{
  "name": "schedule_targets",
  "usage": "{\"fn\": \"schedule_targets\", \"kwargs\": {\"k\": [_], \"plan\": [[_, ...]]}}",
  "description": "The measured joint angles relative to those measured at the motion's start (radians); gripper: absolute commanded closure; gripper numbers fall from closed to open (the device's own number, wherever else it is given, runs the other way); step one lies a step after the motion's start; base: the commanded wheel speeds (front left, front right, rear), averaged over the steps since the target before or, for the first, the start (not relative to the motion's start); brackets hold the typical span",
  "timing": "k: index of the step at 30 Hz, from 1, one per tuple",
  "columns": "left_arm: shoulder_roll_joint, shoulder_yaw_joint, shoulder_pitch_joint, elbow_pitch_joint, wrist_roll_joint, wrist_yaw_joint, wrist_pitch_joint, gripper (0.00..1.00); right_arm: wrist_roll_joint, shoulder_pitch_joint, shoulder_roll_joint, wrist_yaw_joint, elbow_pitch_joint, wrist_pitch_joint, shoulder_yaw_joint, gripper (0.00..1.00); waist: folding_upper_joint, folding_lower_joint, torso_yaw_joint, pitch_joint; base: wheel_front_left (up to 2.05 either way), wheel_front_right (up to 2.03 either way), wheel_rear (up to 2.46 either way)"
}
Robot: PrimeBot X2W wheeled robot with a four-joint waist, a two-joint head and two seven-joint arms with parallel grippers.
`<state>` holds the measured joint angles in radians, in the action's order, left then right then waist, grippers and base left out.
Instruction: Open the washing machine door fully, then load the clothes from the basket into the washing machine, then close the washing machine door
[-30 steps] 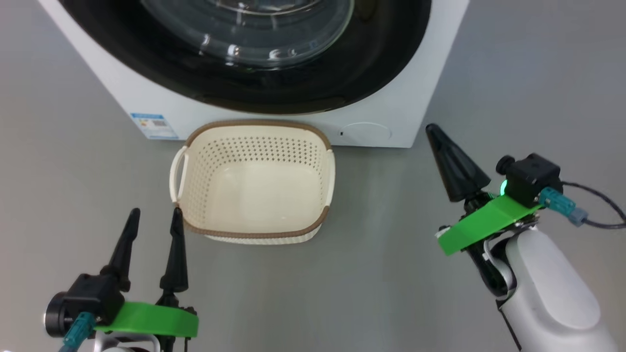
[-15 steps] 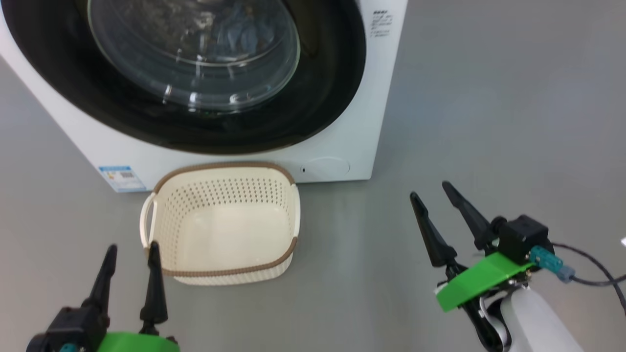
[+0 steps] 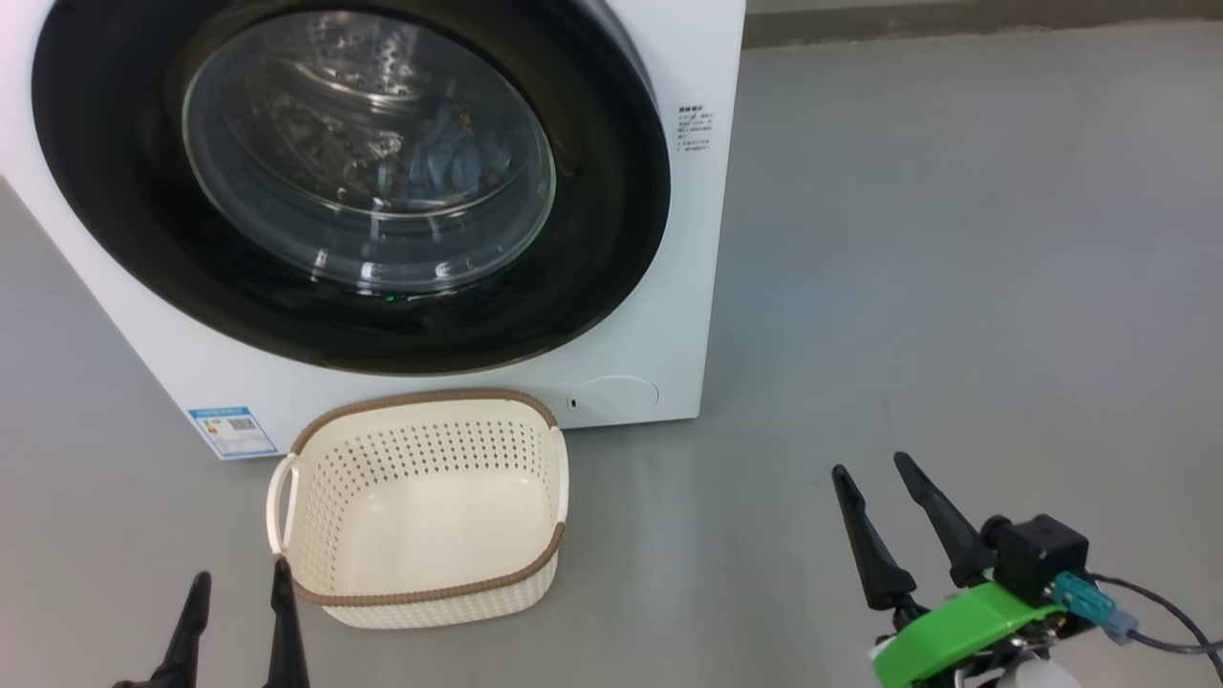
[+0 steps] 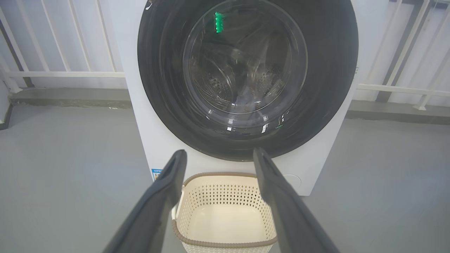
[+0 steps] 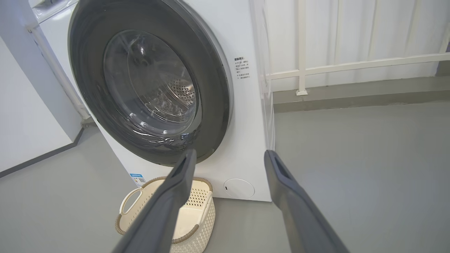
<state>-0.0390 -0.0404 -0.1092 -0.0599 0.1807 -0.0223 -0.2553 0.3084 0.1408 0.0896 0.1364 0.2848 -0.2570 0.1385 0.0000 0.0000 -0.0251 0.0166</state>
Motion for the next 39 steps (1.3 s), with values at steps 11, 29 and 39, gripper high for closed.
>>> {"fn": "schedule_targets", "kwargs": {"k": [11,29,39], "plan": [[0.0,-0.008,-0.041,-0.002,-0.022,-0.009,0.0,0.0,-0.018,-0.063,-0.025,0.0,-0.005,0.0,-0.047,0.0,0.0,0.0,0.005,-0.031,0.0,0.0,0.0],[-0.001,-0.011,-0.051,0.0,-0.025,-0.01,0.0,0.0,-0.03,-0.063,-0.03,0.0,-0.016,0.0,-0.06,0.0,0.0001,0.0,0.012,-0.028,0.0,0.0,0.0],[-0.001,-0.01,-0.051,0.002,-0.025,-0.019,0.0,0.0,-0.03,-0.063,-0.032,0.0,-0.015,0.0,-0.066,0.0,0.0,0.0,0.016,-0.029,0.0,0.0,0.0]]}}
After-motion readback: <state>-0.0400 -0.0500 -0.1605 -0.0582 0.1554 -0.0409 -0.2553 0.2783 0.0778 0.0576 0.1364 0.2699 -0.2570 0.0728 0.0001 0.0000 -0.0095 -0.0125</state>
